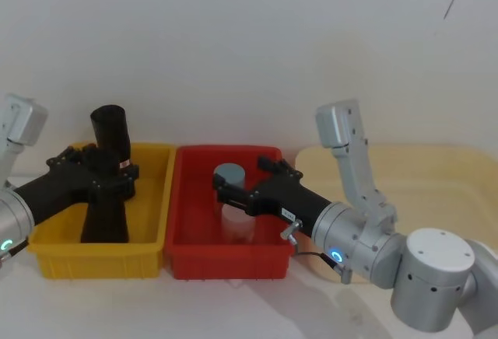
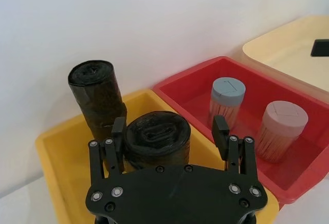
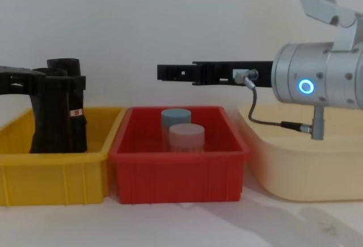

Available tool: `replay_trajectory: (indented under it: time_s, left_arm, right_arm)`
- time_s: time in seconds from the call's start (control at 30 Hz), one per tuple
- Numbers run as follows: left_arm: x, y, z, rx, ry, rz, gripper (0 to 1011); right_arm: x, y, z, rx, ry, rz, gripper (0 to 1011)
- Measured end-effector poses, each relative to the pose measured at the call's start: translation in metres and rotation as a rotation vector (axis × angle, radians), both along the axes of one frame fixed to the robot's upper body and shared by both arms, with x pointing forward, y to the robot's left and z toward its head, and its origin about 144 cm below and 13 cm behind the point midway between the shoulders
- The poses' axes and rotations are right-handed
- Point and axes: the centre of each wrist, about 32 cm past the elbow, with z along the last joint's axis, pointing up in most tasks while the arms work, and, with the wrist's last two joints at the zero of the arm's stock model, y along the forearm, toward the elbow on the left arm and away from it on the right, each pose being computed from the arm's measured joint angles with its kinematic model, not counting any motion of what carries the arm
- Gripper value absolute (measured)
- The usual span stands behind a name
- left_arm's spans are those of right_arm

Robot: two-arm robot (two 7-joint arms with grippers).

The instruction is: Pick up the garbage bag with the one hand and transfer it to the other hand.

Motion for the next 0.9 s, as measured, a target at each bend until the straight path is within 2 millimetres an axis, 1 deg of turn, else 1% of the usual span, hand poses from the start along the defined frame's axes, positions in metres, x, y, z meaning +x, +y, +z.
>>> replay_trajectory:
  time_s: [0.53,0.9]
  left_arm:
    - [0.003,-0.002,0.0,-0.005,0.004,-0.008,1000]
    - [0.004,-0.002,-0.001,-0.006,0.006,-0.01,1000]
  right_arm:
    - [0.024,-0.002,-0.008,-0.131,0.036,0.031,999]
    - [0.034,-0.006,-0.014,-0.182,0.087,0.04,999]
